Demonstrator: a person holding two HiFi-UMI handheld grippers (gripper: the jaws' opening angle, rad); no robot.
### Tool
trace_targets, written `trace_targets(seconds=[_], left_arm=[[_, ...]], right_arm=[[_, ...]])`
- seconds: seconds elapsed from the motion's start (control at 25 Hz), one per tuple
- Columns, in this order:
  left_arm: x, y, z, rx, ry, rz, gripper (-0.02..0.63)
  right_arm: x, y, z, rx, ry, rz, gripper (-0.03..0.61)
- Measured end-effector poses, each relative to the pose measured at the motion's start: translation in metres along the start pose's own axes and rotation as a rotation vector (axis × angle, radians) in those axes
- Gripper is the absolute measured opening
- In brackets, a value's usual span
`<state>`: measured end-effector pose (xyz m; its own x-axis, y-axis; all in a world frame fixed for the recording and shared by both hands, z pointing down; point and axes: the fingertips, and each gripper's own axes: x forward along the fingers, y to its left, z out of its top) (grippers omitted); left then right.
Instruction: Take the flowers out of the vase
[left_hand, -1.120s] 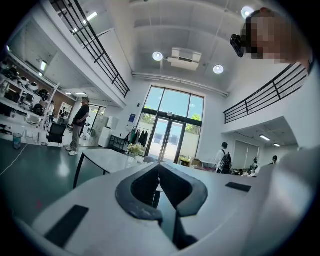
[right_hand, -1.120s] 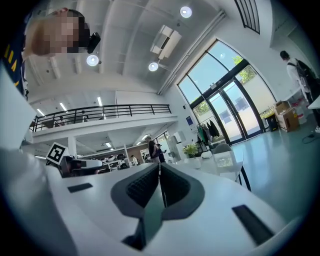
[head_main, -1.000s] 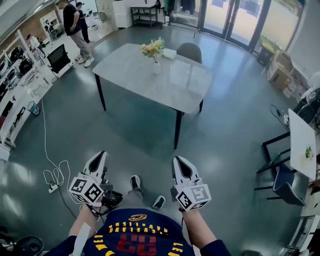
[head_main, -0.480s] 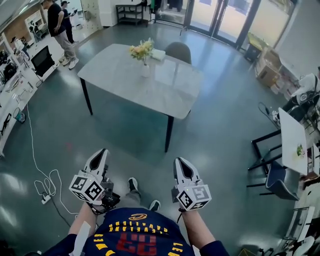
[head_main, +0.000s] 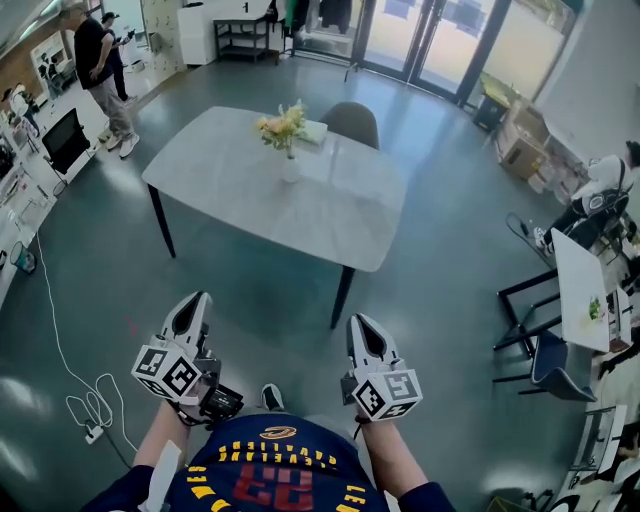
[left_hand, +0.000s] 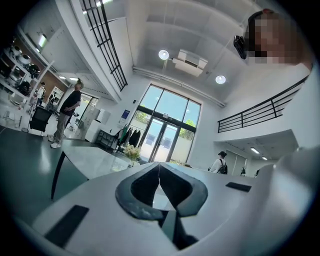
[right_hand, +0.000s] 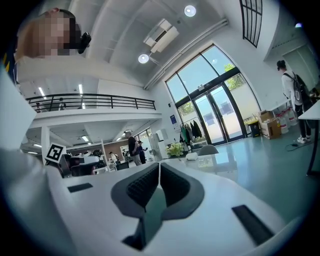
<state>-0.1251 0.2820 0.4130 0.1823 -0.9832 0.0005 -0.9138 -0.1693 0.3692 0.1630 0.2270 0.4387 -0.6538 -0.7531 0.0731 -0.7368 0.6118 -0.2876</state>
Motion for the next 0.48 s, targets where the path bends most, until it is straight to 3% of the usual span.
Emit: trace_targets(seconds=[0.48], left_arm=[[0.043,0.104,0.020,-0.044,-0.007,0.054,0.003]], right_arm=[[0.073,-0.014,0.009,-0.018,0.020,-0.092,0.015]])
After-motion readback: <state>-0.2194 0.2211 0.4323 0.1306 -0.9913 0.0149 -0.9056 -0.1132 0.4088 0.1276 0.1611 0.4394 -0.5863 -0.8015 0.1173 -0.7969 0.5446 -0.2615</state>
